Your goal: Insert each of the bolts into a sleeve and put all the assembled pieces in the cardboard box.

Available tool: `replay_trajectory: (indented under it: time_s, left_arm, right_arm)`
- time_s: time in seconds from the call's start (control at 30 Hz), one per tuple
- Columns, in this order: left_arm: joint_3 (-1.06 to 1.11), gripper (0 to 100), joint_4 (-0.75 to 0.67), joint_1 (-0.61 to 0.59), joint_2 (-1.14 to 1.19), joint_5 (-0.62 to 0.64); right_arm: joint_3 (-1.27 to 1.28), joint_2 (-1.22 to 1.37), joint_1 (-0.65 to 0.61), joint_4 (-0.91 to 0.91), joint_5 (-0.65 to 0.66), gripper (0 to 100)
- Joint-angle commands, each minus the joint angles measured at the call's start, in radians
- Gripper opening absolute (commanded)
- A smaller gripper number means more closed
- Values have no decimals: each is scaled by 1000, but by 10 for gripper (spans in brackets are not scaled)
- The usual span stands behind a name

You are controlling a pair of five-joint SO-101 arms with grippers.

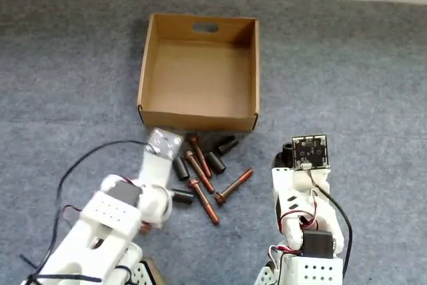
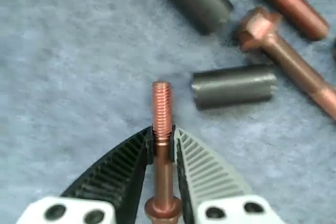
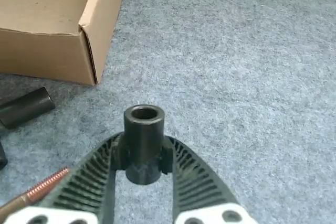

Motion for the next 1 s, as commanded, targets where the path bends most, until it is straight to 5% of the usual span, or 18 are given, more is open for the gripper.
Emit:
replay_trajectory:
  time_s: [0.0,0.1,0.2,0.43,0.6,0.83,0.97]
  left_arm:
    - [-119,23,0,-219,-5,-405]
    - [-150,21,-31,-329,-5,-674]
    - [-114,21,-106,-372,-5,-779]
    - [15,24,-374,-375,-5,-868]
    - [16,30,-382,-380,-5,-898]
    - [24,226,-379,-380,-5,-893]
    - [12,204,-377,-383,-7,-893]
  right_arm:
    - [117,-16,4,2,-9,5]
    - [117,-16,4,2,-9,5]
    - [117,-16,4,2,-9,5]
    - [117,-16,4,2,-9,5]
    - [117,-16,4,2,-9,5]
    - [117,-16,4,2,-9,5]
    - [117,-16,4,2,-9,5]
